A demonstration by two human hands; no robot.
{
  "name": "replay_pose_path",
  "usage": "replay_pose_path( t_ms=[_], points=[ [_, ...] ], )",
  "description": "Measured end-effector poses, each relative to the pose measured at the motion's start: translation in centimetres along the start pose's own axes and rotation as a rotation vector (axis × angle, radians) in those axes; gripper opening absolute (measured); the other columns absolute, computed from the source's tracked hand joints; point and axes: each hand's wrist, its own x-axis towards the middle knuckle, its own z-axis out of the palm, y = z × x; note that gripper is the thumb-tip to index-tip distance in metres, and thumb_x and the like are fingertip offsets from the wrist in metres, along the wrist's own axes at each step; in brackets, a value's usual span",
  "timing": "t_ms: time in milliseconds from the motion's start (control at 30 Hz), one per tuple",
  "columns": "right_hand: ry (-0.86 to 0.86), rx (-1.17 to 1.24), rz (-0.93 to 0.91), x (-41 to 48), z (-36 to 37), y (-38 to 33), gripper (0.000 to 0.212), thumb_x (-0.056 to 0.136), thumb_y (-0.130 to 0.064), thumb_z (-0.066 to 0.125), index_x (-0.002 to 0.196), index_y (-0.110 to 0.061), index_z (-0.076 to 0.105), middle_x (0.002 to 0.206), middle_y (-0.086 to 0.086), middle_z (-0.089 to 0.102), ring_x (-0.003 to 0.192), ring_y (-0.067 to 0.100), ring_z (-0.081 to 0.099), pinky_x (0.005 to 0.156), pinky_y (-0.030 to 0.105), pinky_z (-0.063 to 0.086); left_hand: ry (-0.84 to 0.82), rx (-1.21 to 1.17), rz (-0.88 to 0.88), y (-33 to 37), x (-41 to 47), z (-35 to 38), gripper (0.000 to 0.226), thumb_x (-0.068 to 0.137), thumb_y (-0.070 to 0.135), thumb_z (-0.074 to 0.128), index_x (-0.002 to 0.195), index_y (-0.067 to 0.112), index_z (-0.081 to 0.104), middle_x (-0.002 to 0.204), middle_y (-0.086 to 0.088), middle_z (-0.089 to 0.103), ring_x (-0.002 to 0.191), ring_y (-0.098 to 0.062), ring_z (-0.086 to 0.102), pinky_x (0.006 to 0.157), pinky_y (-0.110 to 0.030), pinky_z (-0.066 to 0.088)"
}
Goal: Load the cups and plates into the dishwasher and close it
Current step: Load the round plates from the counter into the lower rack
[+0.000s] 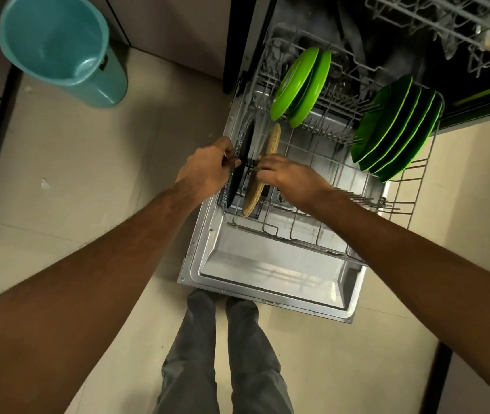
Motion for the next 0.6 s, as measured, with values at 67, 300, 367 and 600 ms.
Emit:
replay_pose_path(
  t_ms=[67,300,367,600],
  points=[
    [0.042,0.005,0.054,0.0,0.1,-0.7,0.037,0.079,0.009,0.065,0.111,-0.007,0.066,0.134,0.02,0.054,0.129,0.035,0.047,0.086,0.047,0.056,-0.014,0.002,-0.026,0.0,-0.2,-0.1,0.008,0.094,0.033,0.058,0.095,0.029,0.051,0.085,0.01,0.056,0.073,-0.011,0.056,0.057,-0.022,0.039],
    [0.298,0.256,0.339,-2.5,-0.5,-2.8,0.037,0.087,0.004,0.061,0.122,-0.006,0.062,0.128,0.012,0.058,0.113,0.026,0.057,0.093,0.027,0.046,0.054,0.046,-0.09,0.2,-3.0,-1.9,0.011,0.095,0.03,0.048,0.094,0.025,0.057,0.078,0.008,0.055,0.066,-0.013,0.051,0.053,-0.024,0.033],
    [0.346,0.319,0.406,-3.9,-1.3,-3.4,0.032,0.088,0.001,0.059,0.119,-0.004,0.064,0.119,0.011,0.062,0.106,0.024,0.059,0.091,0.023,0.044,0.072,0.043,-0.113,0.8,-4.5,-3.0,0.009,0.095,0.033,0.049,0.087,0.028,0.051,0.073,0.007,0.053,0.064,-0.013,0.049,0.053,-0.026,0.031],
    [0.423,0.421,0.529,-7.2,-5.7,-6.7,0.022,0.092,-0.009,0.057,0.112,-0.008,0.068,0.108,0.007,0.068,0.094,0.02,0.062,0.084,0.028,0.05,0.171,-0.016,-0.124,5.1,-10.8,-7.1,0.014,0.094,0.03,0.053,0.082,0.027,0.047,0.081,0.004,0.056,0.075,-0.018,0.053,0.066,-0.029,0.039]
  ],
)
